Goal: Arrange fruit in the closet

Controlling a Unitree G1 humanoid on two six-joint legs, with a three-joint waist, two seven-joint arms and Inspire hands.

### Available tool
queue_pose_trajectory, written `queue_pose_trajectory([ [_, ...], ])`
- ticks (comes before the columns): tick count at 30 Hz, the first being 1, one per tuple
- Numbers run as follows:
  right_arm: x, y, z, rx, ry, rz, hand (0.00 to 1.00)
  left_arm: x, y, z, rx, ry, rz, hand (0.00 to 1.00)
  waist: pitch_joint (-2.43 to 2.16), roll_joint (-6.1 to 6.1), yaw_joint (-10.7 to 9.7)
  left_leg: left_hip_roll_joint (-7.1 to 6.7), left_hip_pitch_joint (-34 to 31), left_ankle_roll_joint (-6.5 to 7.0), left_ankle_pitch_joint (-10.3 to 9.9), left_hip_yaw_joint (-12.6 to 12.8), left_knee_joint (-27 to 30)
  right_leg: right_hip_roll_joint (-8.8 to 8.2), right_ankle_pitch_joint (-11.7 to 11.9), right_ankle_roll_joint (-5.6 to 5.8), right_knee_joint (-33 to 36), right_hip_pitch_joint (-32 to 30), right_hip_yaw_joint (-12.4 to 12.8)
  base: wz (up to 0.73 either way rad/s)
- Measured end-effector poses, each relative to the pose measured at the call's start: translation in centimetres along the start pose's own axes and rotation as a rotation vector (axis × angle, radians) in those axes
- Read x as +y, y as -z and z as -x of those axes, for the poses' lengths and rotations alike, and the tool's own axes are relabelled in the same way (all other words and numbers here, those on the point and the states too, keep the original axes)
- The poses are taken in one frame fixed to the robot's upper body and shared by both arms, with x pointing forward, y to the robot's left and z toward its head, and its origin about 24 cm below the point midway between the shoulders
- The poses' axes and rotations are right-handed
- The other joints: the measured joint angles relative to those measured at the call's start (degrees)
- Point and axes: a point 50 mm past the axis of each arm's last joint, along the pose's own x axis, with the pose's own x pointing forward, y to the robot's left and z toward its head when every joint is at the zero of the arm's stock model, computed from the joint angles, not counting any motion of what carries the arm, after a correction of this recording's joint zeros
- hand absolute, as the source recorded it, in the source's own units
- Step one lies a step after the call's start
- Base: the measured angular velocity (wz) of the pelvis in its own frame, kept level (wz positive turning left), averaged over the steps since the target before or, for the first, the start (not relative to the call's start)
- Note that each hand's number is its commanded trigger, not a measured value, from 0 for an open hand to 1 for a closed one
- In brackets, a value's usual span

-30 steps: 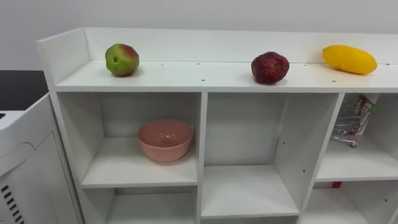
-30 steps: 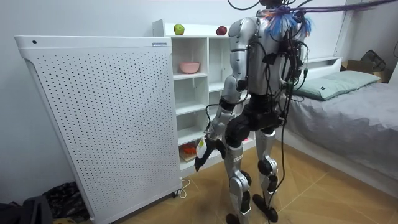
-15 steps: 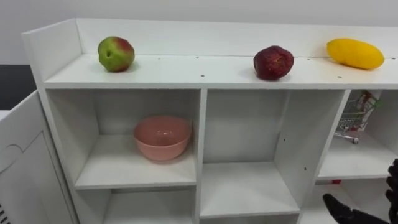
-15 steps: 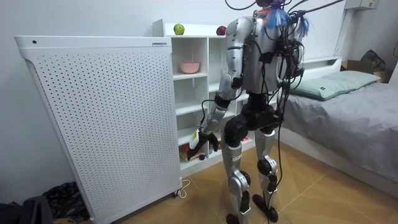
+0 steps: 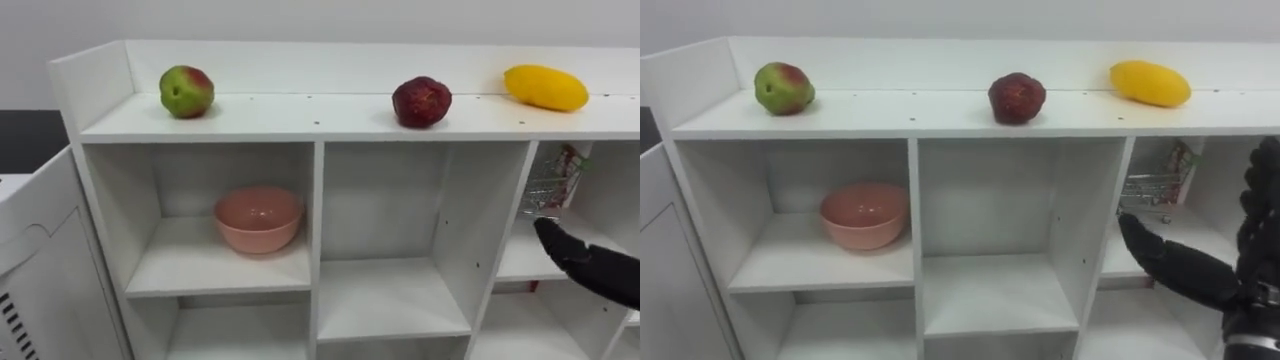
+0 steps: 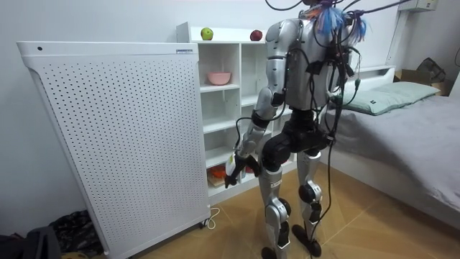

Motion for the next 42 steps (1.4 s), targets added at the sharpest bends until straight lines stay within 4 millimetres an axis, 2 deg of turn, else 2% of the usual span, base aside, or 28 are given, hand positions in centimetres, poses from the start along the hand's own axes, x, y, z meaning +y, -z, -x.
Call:
queue_pose_trajectory([
  [4, 1.2, -0.8, -0.8, -0.039, -0.029, -0.030, 0.00, 0.3, -0.7, -0.2, -0.017, -0.003, 0.003, 0.00, -0.06, -0.02, 0.3, -0.05, -0.3, -0.02, 0.1, -0.9, 0.1, -0.13, 0.0, 0.00, 0.0, -0.1, -1.4, 0.13],
  [8, 2.1, -1.6, -1.8, -0.061, -0.037, -0.050, 0.00, 0.4, -1.5, -0.4, -0.027, 0.011, 0.006, 0.00, -0.11, 0.02, 1.5, -0.05, -1.1, -0.03, 0.1, -1.2, 0.2, -0.15, 0.0, -0.01, 0.0, -0.4, -1.7, 0.02],
  [11, 3.3, -2.5, -2.6, -0.088, -0.070, -0.077, 0.00, 0.5, -1.7, -0.5, -0.025, 0.008, 0.006, 0.00, -0.12, -0.01, 1.5, -0.02, -1.1, -0.04, 0.1, -1.2, 0.2, -0.22, 0.0, -0.01, -0.1, -0.3, -3.0, 0.03],
  [14, 3.8, -2.9, -3.4, -0.098, -0.089, -0.109, 0.00, 0.8, -2.6, -0.8, -0.035, 0.002, 0.011, 0.00, -0.18, -0.24, 1.4, -0.06, -1.1, -0.03, 0.1, -2.3, 0.2, -0.38, 0.0, -0.01, -0.1, 0.0, -4.3, 0.13],
  [18, 4.4, -2.3, -3.9, -0.048, -0.126, -0.093, 0.00, 1.2, -3.7, -1.0, -0.049, 0.015, 0.008, 0.00, -0.33, -0.90, 1.5, -0.05, -1.0, -0.08, 0.2, -2.8, 0.3, -0.47, 0.0, -0.01, -0.1, 0.4, -5.9, 0.08],
  [25, 5.0, -1.4, -4.8, 0.020, -0.146, -0.073, 0.00, 1.3, -4.0, -1.0, -0.042, 0.053, 0.006, 0.00, -0.27, -1.00, 1.4, -0.11, -1.1, -0.08, 0.2, -2.6, 0.7, -0.72, 0.0, -0.02, -0.1, 0.6, -7.4, 0.01],
  [29, 5.5, -1.6, -5.5, 0.023, -0.160, -0.077, 0.00, 1.3, -4.2, -1.0, -0.044, 0.064, 0.007, 0.00, -0.23, -1.06, 1.5, -0.14, -1.2, -0.07, 0.2, -2.6, 0.9, -0.76, 0.0, -0.03, 0.0, 0.5, -7.4, 0.00],
  [32, 5.8, -1.3, -6.0, 0.046, -0.176, -0.090, 0.00, 1.4, -4.4, -1.1, -0.039, 0.073, 0.006, 0.00, -0.04, -1.39, 1.5, -0.14, -1.1, -0.07, 0.2, -2.6, 0.9, -0.77, 0.0, -0.05, -0.1, 0.6, -7.5, 0.00],
  [42, 6.0, -1.0, -6.6, 0.073, -0.230, -0.089, 0.00, 2.0, -5.6, -1.2, -0.058, 0.076, 0.010, 0.00, -0.02, -1.37, 1.4, -0.14, -0.8, -0.07, 0.2, -2.4, 0.9, -0.80, 0.0, -0.08, 0.0, 0.8, -7.4, 0.00],
])
